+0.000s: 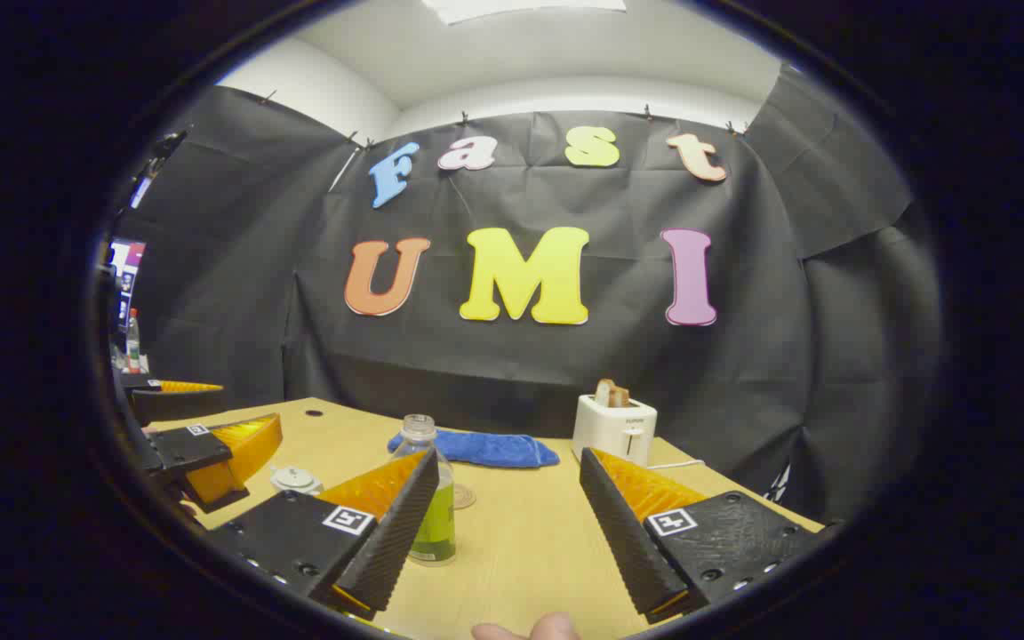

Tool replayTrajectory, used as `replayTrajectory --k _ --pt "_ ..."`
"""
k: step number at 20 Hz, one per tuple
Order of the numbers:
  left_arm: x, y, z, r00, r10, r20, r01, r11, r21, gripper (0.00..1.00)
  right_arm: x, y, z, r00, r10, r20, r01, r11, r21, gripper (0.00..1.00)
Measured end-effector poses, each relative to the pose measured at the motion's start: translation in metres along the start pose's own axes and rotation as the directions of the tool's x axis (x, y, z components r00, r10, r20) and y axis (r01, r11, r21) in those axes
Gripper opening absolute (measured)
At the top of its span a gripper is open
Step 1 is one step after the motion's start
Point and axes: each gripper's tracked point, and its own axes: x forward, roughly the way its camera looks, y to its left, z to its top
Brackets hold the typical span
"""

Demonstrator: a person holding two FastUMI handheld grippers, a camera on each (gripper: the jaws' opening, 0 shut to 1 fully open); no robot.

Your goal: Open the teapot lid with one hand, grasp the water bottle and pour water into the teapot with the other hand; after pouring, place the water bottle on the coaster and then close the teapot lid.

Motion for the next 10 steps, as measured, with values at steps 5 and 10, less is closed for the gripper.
replayTrajectory --k 5,10 --pt "0.0031 0.0032 0.0000 1.000 0.006 -0.001 -0.006 1.000 -0.010 0.99 -0.0008 -0.0019 -0.0019 1.000 -0.021 -0.016 0.022 0.999 0.043 0.96" --pt "0.0031 0.0063 0.0002 1.000 0.014 0.003 -0.014 1.000 -0.015 0.99 0.0001 -0.0031 -0.0024 0.999 -0.042 -0.017 0.043 0.998 0.051 0.95"
